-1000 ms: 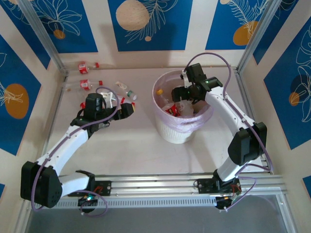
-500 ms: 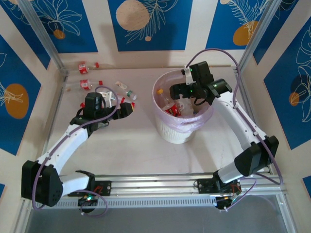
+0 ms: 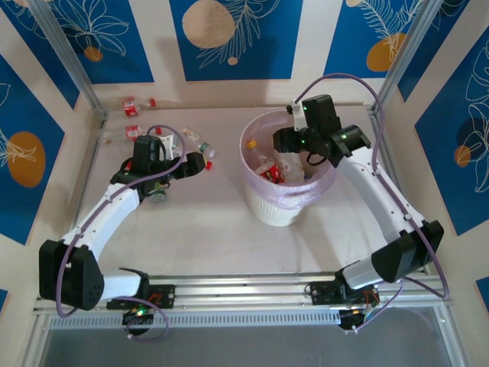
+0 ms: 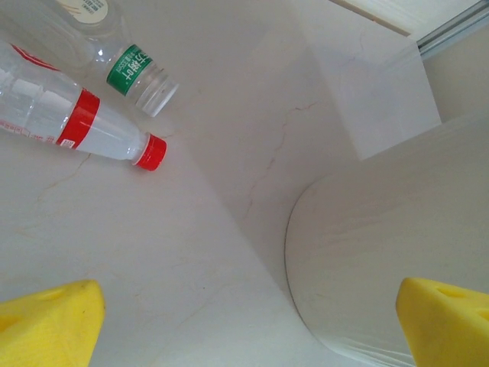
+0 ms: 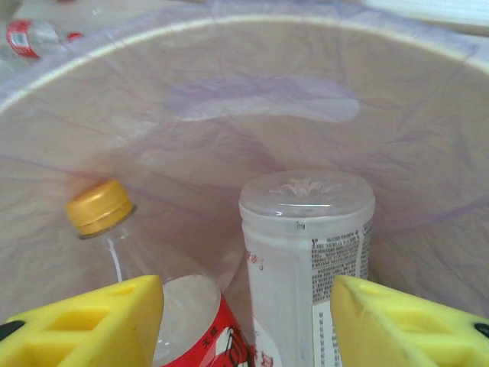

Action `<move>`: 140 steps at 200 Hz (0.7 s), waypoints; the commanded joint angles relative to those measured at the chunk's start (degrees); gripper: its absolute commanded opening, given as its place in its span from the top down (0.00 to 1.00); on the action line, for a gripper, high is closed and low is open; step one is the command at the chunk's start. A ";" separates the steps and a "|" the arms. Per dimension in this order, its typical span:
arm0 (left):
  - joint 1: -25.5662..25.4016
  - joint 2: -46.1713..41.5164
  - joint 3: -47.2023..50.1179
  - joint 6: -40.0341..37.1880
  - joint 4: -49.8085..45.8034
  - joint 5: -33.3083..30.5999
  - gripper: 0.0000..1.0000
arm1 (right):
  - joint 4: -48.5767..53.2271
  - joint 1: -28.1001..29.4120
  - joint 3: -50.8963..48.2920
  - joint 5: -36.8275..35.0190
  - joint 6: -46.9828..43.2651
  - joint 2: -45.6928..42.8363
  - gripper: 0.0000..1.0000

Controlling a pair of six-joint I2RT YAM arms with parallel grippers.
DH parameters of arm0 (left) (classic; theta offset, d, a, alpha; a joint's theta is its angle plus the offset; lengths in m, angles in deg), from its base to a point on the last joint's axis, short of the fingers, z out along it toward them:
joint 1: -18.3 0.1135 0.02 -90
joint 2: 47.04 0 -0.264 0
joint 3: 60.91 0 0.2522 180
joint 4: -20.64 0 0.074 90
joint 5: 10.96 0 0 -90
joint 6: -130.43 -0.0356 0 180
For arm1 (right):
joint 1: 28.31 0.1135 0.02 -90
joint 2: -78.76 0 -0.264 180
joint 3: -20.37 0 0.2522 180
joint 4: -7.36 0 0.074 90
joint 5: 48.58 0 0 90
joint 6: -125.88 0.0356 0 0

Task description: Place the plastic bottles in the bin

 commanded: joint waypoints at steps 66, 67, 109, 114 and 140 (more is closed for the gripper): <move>2.24 0.91 -0.48 -0.33 -1.68 -1.75 0.03 | -4.23 -0.28 -5.27 0.74 2.42 6.45 0.48; 2.27 0.91 -0.46 -0.33 -1.70 -1.79 0.03 | -4.30 -0.24 -5.38 0.76 2.46 6.46 0.48; 3.42 1.75 -1.78 -1.06 -3.31 -4.03 0.03 | -4.29 -0.46 -4.98 1.43 2.51 4.84 0.48; 3.50 1.86 -2.10 -1.30 -3.82 -4.65 0.02 | -4.05 -0.46 -4.49 1.65 2.37 4.21 0.48; 4.75 2.77 -4.18 -2.45 -7.56 -10.49 0.02 | -3.09 -0.42 -1.93 3.09 2.22 0.54 0.38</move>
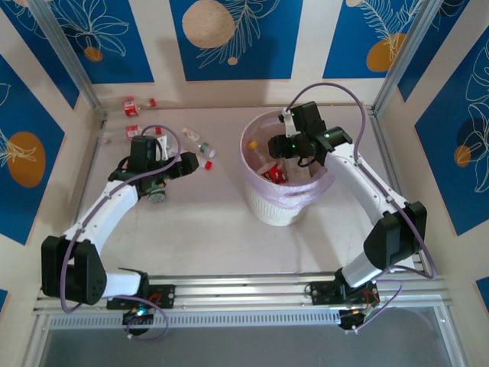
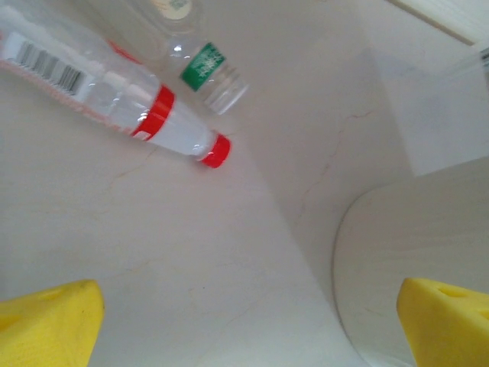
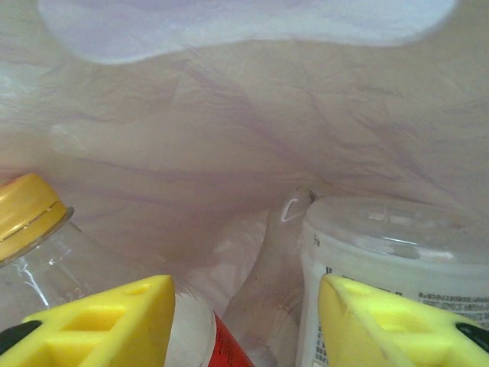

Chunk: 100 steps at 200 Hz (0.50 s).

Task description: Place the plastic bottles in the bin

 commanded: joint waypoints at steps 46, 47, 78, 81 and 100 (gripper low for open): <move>10.09 4.57 -4.58 -1.24 -3.37 -15.75 0.00 | 3.26 -0.36 2.84 8.03 2.21 -10.99 0.21; 10.30 4.63 -4.56 -1.21 -3.27 -15.86 0.00 | 3.28 -0.39 2.74 8.13 2.30 -11.12 0.21; 16.91 11.54 -5.32 1.20 0.45 -16.55 0.00 | 3.41 -0.41 -0.59 9.25 3.98 -15.51 0.18; 17.44 12.24 -5.51 1.35 0.77 -16.55 0.00 | 3.68 -0.41 -0.68 9.11 3.98 -15.79 0.18; 19.95 17.25 -7.12 1.72 1.74 -17.02 0.01 | 5.38 -0.50 -1.41 8.28 3.82 -17.48 0.17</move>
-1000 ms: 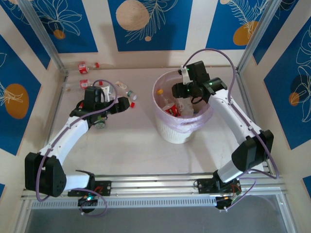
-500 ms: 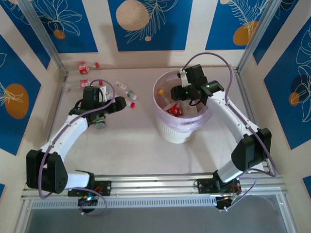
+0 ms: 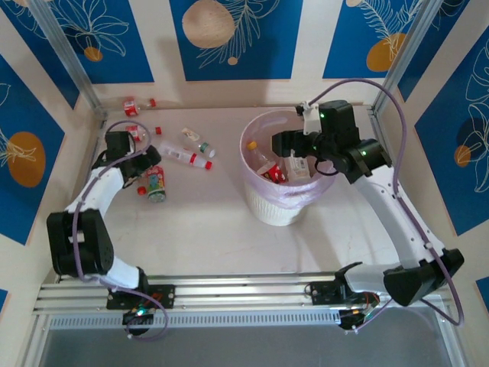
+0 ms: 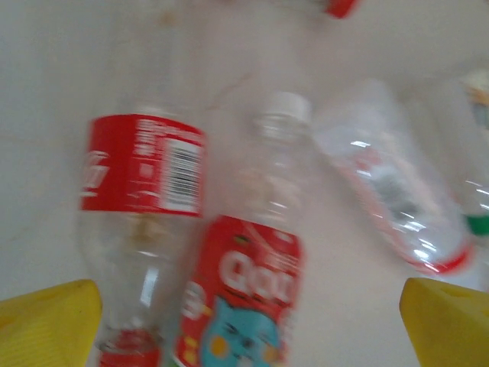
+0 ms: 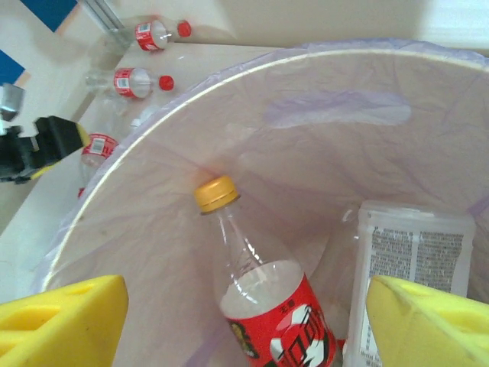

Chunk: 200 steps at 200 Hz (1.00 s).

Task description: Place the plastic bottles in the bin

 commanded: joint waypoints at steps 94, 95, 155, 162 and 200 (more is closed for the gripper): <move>4.28 17.49 -9.09 1.46 1.23 -5.34 0.18 | 4.79 -1.83 -3.37 0.69 0.24 -4.37 0.18; 4.28 17.57 -9.12 1.42 1.19 -5.31 0.18 | 4.77 -1.81 -3.38 0.76 0.20 -4.37 0.18; 4.62 20.14 -8.09 1.19 1.73 -3.39 0.15 | 4.46 -2.13 -2.51 1.06 0.12 -3.80 0.16; 4.75 20.51 -8.13 1.19 1.99 -3.31 0.16 | 4.49 -2.14 -2.40 1.02 0.07 -3.76 0.16; 5.08 21.10 -7.75 0.66 1.78 -2.29 0.23 | 4.16 -2.23 -1.97 1.18 0.07 -3.51 0.14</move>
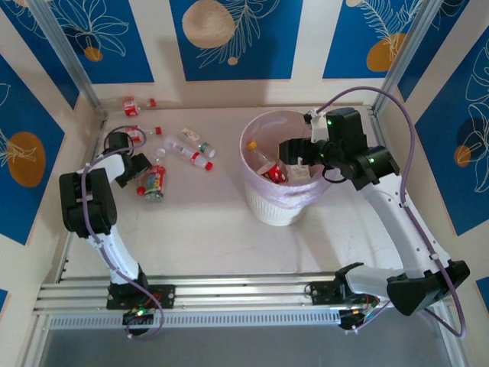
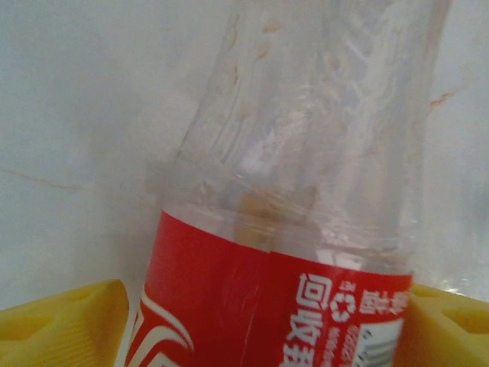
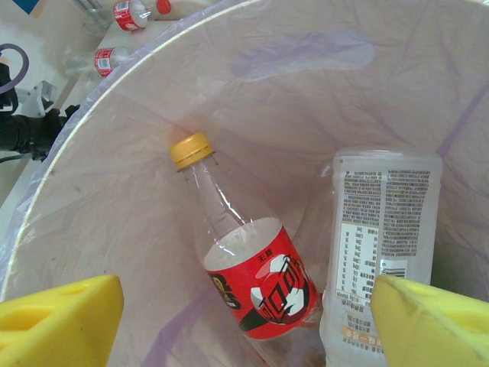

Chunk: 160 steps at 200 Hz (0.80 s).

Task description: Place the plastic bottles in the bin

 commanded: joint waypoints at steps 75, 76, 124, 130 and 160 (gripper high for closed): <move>0.89 -6.97 4.19 -1.76 -0.24 1.88 0.39 | 0.32 -0.07 1.99 1.91 0.59 -0.51 0.14; 0.87 -7.17 4.21 -1.77 -0.27 1.89 0.39 | 0.34 -0.07 2.00 1.95 0.61 -0.52 0.14; -0.81 -22.31 8.82 -1.54 -1.40 8.21 0.55 | -1.76 1.45 3.34 2.87 2.02 0.32 0.14; -1.82 -24.46 9.39 -1.65 -1.69 9.71 0.56 | -2.21 1.84 3.78 2.97 2.23 0.64 0.14; -6.78 -34.12 13.26 1.31 -0.87 16.87 0.69 | -4.32 5.32 7.82 3.04 2.97 3.63 0.14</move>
